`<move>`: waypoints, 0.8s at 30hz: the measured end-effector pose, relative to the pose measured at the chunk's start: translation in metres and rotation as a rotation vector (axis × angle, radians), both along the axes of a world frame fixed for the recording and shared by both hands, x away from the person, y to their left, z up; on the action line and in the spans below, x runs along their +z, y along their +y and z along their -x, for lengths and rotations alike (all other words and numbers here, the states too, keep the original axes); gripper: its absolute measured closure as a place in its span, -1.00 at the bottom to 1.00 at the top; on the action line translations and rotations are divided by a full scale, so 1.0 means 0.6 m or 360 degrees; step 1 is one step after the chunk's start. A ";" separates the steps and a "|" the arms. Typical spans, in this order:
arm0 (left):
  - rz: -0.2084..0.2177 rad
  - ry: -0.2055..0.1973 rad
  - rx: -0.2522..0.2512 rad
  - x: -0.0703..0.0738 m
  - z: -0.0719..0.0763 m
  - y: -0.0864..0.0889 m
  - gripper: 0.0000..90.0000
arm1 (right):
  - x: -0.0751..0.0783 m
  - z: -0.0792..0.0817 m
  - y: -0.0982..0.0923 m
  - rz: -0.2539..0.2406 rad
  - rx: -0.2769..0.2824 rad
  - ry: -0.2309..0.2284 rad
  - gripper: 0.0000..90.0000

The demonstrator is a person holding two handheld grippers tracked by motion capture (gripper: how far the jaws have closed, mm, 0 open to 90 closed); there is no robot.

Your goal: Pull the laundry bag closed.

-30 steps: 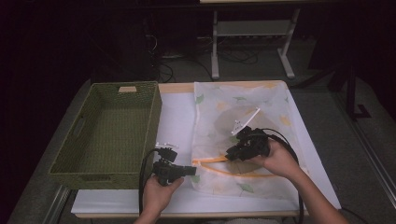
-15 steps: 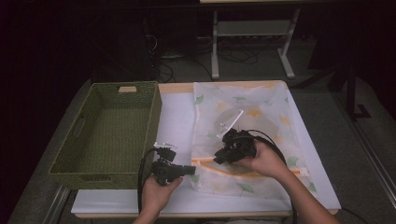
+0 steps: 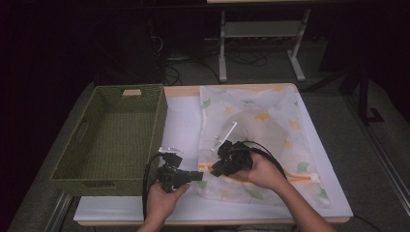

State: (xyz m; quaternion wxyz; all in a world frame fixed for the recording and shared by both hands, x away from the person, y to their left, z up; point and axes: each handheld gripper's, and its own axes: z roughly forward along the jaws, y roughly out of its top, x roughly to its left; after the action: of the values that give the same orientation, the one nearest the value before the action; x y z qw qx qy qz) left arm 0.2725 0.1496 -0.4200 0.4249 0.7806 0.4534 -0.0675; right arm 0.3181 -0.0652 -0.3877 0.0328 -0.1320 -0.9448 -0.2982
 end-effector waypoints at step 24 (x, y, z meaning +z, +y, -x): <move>-0.0013 -0.0002 -0.0017 -0.001 0.004 -0.001 0.96 | -0.011 -0.004 0.013 0.0013 -0.0015 0.0002 0.82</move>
State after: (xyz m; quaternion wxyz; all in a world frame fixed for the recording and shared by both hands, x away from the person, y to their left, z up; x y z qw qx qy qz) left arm 0.2699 0.1488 -0.4208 0.4216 0.7848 0.4492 -0.0673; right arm 0.3204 -0.0575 -0.3941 0.0316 -0.1368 -0.9454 -0.2943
